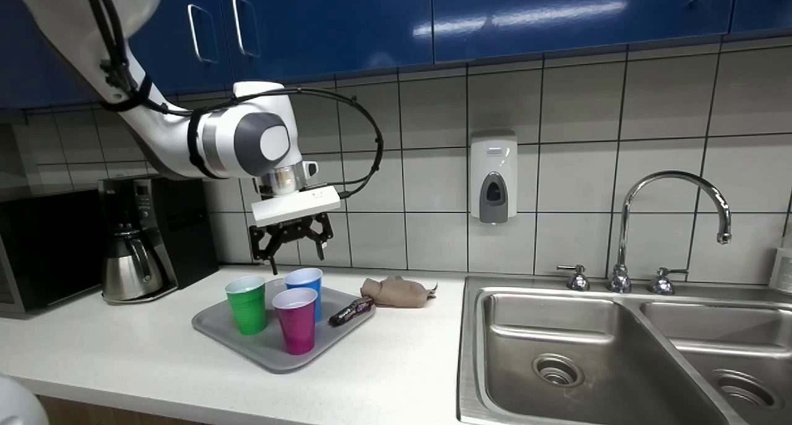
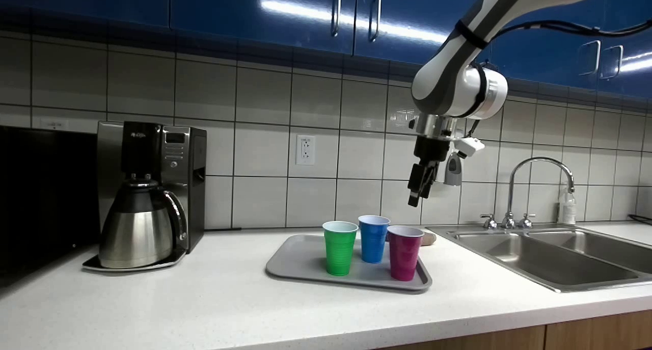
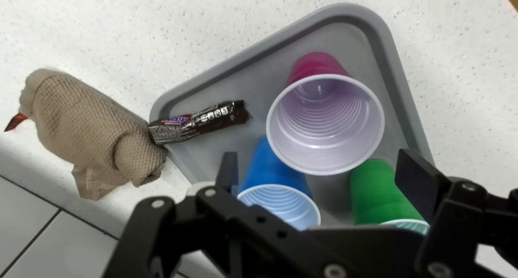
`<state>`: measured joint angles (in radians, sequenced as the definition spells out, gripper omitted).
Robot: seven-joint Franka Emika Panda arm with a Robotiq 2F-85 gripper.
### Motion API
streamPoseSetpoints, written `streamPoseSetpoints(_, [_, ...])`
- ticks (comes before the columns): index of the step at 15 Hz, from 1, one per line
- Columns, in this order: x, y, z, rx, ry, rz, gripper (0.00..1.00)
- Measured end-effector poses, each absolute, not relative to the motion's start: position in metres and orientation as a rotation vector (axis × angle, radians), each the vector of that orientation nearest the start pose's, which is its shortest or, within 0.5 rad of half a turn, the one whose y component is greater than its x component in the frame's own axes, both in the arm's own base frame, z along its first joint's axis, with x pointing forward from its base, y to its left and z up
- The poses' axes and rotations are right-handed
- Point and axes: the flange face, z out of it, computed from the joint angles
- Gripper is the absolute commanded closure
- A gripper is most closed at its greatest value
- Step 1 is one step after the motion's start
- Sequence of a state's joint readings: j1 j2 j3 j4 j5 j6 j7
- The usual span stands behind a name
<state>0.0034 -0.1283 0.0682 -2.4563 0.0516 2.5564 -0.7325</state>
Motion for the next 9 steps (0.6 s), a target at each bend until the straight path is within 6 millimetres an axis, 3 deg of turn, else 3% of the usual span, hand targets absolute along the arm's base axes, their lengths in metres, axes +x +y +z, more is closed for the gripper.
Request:
streamPoseSetpoints(4, [0.469,0.026,0.37,-2.953,-1.132,-0.247,0.0])
streamPoseSetpoints(9, [0.456,0.026,0.368,-3.03,-1.029,-0.228,0.0])
